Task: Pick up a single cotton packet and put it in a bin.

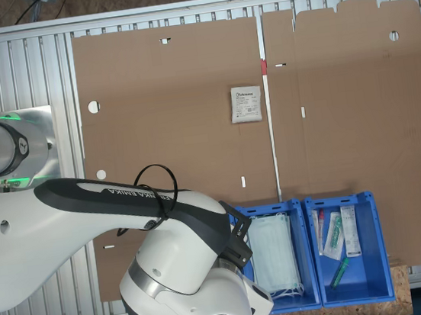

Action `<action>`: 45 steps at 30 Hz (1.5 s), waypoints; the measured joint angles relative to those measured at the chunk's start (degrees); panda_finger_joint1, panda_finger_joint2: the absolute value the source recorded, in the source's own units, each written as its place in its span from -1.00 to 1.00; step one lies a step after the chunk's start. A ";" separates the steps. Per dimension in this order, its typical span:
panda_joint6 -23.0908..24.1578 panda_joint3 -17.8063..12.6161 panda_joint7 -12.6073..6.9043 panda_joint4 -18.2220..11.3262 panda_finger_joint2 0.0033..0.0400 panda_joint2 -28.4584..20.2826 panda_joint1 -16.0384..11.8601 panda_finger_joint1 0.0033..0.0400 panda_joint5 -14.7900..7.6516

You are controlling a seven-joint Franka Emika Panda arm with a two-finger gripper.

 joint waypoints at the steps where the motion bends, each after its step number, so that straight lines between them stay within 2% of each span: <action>1: 0.00 0.00 0.00 0.00 1.00 0.00 0.00 1.00 0.00; 5: -0.10 0.18 -1.06 0.26 1.00 -0.86 1.43 1.00 0.00; 7: -0.10 1.07 -1.93 0.81 1.00 -2.09 3.46 1.00 0.00; 19: -0.10 4.32 -4.26 2.38 1.00 -4.68 8.63 1.00 0.00; 35: -0.10 4.76 -6.35 2.41 1.00 -4.90 9.35 1.00 0.00; 45: -0.10 4.76 -6.98 2.41 1.00 -4.92 9.35 1.00 0.00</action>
